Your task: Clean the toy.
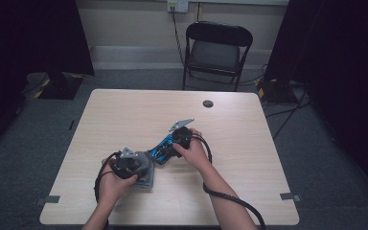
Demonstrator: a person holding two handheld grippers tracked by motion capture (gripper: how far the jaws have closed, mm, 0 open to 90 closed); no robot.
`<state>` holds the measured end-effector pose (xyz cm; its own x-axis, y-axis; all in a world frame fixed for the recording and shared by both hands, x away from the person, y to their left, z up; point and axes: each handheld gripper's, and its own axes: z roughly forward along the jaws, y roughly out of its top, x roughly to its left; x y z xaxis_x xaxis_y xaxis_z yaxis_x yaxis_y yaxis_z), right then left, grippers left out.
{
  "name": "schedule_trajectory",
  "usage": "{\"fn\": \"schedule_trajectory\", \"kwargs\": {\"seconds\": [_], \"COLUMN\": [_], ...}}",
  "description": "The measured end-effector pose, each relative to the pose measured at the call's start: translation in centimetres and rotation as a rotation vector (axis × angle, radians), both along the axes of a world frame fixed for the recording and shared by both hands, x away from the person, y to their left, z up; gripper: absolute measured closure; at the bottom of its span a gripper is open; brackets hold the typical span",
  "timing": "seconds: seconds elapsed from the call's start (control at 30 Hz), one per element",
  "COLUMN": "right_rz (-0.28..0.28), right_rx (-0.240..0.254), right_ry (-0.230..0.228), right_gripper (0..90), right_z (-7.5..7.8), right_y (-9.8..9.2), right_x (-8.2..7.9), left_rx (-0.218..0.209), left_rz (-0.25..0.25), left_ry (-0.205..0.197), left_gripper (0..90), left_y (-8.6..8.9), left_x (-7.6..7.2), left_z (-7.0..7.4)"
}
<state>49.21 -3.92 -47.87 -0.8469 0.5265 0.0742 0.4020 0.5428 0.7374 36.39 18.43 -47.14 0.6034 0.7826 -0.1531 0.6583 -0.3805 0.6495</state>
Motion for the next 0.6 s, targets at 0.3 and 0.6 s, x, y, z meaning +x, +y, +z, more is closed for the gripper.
{"fn": "schedule_trajectory", "kwargs": {"seconds": [0.3,0.6], "right_rz": [-0.001,-0.004], "right_rx": [0.000,-0.001], "right_ry": [0.000,0.000], "right_gripper": [14.0,14.0], "right_z": [0.0,0.0], "right_y": [0.0,0.0], "right_x": [0.0,0.0], "left_rx": [-0.015,-0.025], "left_rz": [-0.038,-0.087], "left_ry": [0.014,0.018], "left_gripper": [72.7,72.6], "left_y": [-1.3,-2.8], "left_x": [-0.8,-1.3], "left_z": [0.1,0.1]}}
